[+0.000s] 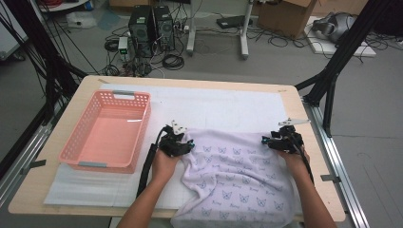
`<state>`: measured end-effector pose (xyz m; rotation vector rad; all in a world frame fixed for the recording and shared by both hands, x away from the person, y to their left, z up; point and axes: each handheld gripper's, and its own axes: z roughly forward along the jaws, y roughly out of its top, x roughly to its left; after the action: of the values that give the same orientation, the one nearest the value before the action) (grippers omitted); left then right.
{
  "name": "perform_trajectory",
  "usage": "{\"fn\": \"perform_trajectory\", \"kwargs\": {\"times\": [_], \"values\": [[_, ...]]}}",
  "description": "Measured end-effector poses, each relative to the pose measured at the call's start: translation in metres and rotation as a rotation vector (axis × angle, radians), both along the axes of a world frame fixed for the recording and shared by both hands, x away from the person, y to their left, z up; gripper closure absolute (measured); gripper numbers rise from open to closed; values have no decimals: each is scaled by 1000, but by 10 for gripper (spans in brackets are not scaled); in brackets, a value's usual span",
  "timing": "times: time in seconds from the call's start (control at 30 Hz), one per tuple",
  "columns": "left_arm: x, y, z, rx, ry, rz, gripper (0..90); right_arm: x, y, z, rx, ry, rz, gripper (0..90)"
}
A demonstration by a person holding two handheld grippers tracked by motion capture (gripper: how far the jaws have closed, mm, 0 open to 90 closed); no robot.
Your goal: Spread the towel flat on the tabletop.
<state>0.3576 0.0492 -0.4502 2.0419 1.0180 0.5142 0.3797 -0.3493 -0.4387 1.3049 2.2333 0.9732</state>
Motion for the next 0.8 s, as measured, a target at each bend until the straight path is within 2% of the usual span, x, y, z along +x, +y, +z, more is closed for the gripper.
{"fn": "perform_trajectory", "kwargs": {"times": [0.07,0.1,0.13,0.17,0.3,0.33,0.37,0.4,0.47,0.5,0.53,0.57,0.6,0.63,0.67,0.7,0.73,0.8], "values": [[0,-2,1,-1,15,-16,817,0,5,-1,-2,-13,11,470],[2,-1,3,-9,28,-7,846,1,5,-1,-12,-15,15,469],[5,2,5,-21,34,21,852,1,6,-2,-15,-10,23,462],[10,12,9,-55,17,84,854,2,6,-3,-15,1,21,450],[19,22,15,-58,-4,118,855,3,8,-5,-7,4,40,450],[20,25,16,-77,-34,135,854,2,14,-6,-15,-3,69,490],[22,28,16,-105,-45,150,854,2,14,-6,-15,-3,69,490],[23,30,15,-120,-41,157,852,2,17,-6,-20,-9,85,558],[25,29,10,-112,-23,143,838,4,22,-5,-26,-11,147,814],[26,28,8,-104,-17,144,806,5,25,-4,-36,-15,163,848],[26,28,7,-108,-9,144,738,7,26,-4,-55,-26,177,858],[27,29,7,-127,-3,149,606,15,24,-2,-79,-51,142,863],[27,29,7,-143,-3,162,606,15,24,-2,-79,-51,142,863],[26,29,8,-156,-3,172,508,26,18,1,-79,-83,77,867],[26,28,10,-174,-5,170,476,31,14,3,-82,-103,44,867],[26,28,10,-174,-5,170,447,31,14,3,-82,-103,44,867],[25,27,10,-171,1,162,441,42,5,7,-98,-131,-48,868],[24,24,9,-167,20,148,426,48,-3,8,-101,-158,-123,873]]}}
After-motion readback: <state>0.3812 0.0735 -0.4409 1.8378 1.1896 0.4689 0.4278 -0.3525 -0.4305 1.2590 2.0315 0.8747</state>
